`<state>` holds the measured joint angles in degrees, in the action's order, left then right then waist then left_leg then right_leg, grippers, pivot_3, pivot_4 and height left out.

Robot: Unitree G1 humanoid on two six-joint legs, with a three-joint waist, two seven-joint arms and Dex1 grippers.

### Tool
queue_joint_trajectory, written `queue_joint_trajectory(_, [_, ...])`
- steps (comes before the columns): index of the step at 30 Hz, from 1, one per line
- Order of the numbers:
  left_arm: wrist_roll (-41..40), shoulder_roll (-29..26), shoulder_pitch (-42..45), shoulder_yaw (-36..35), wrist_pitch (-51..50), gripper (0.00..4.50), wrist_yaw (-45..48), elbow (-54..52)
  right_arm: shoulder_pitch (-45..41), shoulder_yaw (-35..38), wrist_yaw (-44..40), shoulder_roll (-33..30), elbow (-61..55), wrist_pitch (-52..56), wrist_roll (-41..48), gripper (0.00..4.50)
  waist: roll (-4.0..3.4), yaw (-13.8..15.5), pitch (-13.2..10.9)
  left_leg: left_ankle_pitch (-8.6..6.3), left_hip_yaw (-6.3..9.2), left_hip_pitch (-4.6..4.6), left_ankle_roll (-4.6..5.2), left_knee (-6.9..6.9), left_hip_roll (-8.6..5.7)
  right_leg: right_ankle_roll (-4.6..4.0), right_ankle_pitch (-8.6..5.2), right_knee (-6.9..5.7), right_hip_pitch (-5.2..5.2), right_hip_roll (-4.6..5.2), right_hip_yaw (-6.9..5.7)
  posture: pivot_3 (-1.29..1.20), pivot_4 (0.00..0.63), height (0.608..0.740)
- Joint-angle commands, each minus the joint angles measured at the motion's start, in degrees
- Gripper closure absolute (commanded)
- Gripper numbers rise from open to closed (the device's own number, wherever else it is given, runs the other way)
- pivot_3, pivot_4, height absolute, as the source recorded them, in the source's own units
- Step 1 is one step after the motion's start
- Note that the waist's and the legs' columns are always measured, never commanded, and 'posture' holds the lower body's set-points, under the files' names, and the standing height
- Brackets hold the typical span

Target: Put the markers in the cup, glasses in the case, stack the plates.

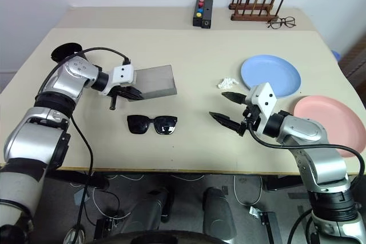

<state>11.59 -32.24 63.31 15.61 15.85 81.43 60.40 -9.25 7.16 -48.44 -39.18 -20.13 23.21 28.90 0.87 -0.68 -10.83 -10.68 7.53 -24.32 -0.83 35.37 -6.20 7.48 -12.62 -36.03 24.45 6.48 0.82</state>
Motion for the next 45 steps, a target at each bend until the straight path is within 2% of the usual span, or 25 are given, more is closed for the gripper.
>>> queue_joint_trajectory(1, [-1.5,-0.6,0.2,-0.7,3.1,4.26,1.6,-1.8,-0.9,0.1,0.1,0.6,0.0,-1.6,-0.4,0.97,0.00,0.0,0.0,0.00,0.00,0.00,0.00,0.00,0.00,0.00,0.00,0.00,0.00,0.00,0.00,0.00,0.150,0.740])
queue_joint_trajectory(26, [0.5,1.5,0.2,1.4,3.1,4.26,-1.8,0.6,1.2,1.1,0.0,1.0,0.7,-3.8,-1.4,0.97,0.00,0.0,0.0,0.00,0.00,0.00,0.01,0.12,0.00,0.00,0.00,-0.10,-0.01,-0.01,0.00,0.00,0.150,0.740])
queue_joint_trajectory(29, [0.3,1.6,0.5,1.4,1.5,3.44,-0.9,0.9,1.2,1.2,0.1,0.9,0.4,-3.6,-1.4,0.97,0.00,0.0,0.0,0.00,0.00,0.00,0.01,0.12,0.00,0.00,0.00,-0.10,-0.01,-0.02,0.00,0.00,0.150,0.740])
queue_joint_trajectory(34, [0.1,1.0,0.9,0.3,1.5,1.05,-3.6,-0.3,0.5,2.1,0.8,0.7,-0.3,-2.4,-0.9,0.97,0.00,-0.1,0.0,0.00,0.01,0.00,0.01,0.13,0.00,0.00,0.00,-0.11,-0.01,-0.02,0.00,0.00,0.150,0.740])
queue_joint_trajectory(41, [-5.5,-1.9,2.1,-4.5,-4.4,1.05,-1.6,-8.1,0.5,4.3,1.0,-0.6,-0.3,-1.5,0.2,0.97,0.00,-0.1,0.0,0.00,0.02,0.00,0.01,0.13,0.01,0.00,0.00,-0.11,-0.01,-0.03,0.00,0.00,0.150,0.740])
queue_joint_trajectory(45, [-8.9,-2.5,-0.1,-7.0,-9.6,1.05,-1.4,-14.1,1.4,4.9,1.1,-0.6,-0.5,-1.2,0.4,0.97,-0.01,-0.1,0.0,0.00,0.02,0.00,0.01,0.13,0.00,0.00,0.00,-0.11,-0.02,-0.03,0.00,0.00,0.150,0.740])
